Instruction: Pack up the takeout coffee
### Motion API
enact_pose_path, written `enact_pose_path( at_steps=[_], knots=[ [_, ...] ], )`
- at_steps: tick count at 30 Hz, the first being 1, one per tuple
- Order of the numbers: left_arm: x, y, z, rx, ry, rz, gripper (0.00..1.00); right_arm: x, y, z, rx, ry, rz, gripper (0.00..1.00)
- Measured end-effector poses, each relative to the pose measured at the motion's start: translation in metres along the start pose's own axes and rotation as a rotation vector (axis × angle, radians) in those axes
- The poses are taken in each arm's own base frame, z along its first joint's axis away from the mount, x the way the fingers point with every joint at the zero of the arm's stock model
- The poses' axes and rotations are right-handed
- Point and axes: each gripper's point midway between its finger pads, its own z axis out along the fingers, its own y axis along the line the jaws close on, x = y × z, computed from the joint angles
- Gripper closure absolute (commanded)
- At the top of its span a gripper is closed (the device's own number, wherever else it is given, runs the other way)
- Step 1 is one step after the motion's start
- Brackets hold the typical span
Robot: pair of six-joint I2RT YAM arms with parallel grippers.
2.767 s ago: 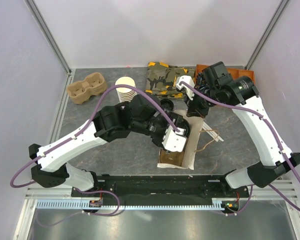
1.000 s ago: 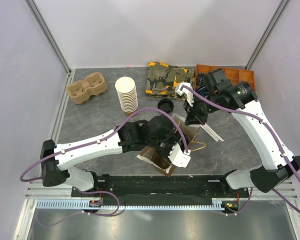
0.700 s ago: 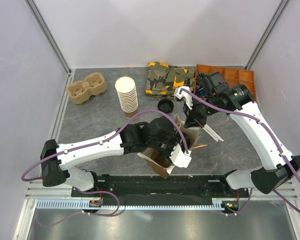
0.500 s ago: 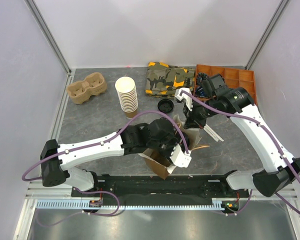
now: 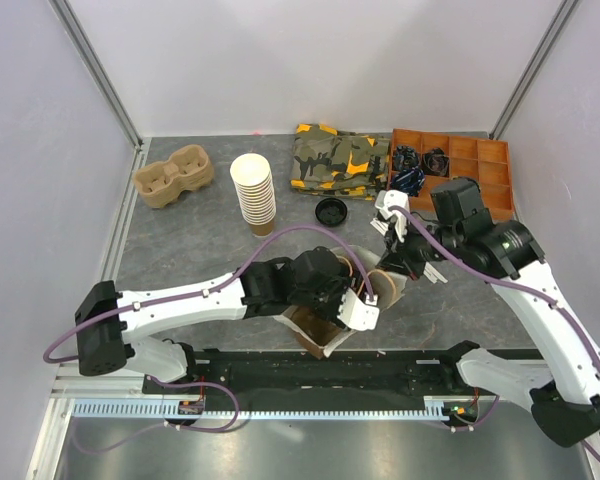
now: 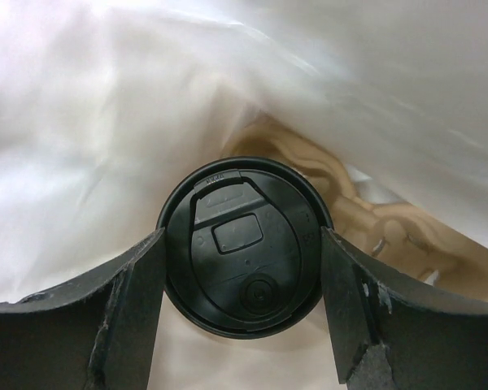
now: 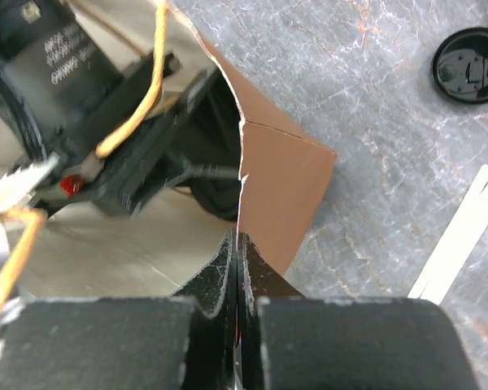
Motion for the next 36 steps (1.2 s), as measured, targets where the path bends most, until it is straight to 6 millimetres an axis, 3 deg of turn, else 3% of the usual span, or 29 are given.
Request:
enact_pose_path(
  at_steps=[7, 36],
  knots=[
    [0.006, -0.002, 0.001, -0.044, -0.004, -0.067, 0.78, 0.011, 0.004, 0.004, 0.017, -0.037, 0.048, 1.00],
    [0.038, -0.009, 0.039, -0.026, -0.019, -0.249, 0.78, 0.018, -0.010, 0.020, 0.021, 0.007, 0.047, 1.00]
  ],
)
